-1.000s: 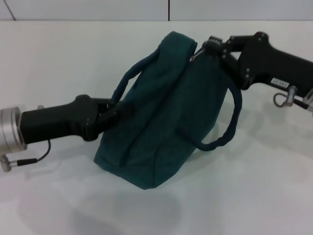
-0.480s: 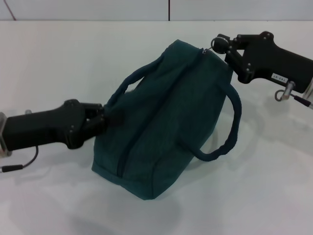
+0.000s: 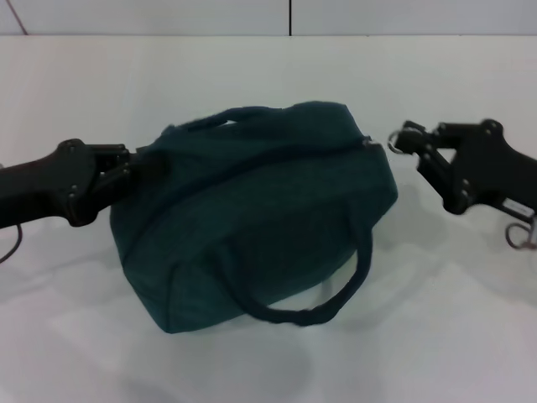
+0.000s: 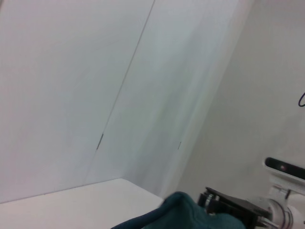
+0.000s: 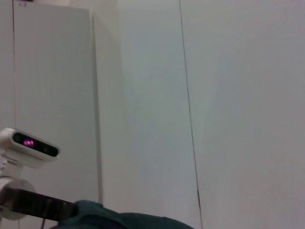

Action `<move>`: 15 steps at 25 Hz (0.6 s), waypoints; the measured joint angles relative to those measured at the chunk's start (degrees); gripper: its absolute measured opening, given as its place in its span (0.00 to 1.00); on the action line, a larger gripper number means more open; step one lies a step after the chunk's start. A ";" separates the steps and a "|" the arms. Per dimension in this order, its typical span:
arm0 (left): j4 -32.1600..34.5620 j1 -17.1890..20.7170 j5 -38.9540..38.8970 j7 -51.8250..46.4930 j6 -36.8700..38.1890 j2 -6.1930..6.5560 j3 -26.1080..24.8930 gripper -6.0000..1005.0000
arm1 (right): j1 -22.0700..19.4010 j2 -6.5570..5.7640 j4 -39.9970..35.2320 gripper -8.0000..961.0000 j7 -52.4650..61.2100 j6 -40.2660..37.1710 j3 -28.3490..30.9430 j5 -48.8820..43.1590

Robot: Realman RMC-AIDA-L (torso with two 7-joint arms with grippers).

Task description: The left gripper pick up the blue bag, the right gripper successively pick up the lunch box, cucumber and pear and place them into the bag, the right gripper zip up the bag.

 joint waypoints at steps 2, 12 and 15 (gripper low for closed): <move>0.01 -0.21 0.00 0.31 0.14 0.30 0.10 0.11 | -0.49 -0.02 1.16 0.07 -0.01 -1.08 0.11 0.56; 0.70 -2.19 0.56 -4.15 -1.57 0.64 -0.81 0.19 | 1.43 -0.12 4.91 0.07 -0.15 -1.49 -0.20 0.97; 3.36 -2.47 0.84 -8.52 -3.11 1.43 -2.61 0.30 | 1.59 -0.11 5.60 0.07 -1.02 -1.51 -0.32 0.95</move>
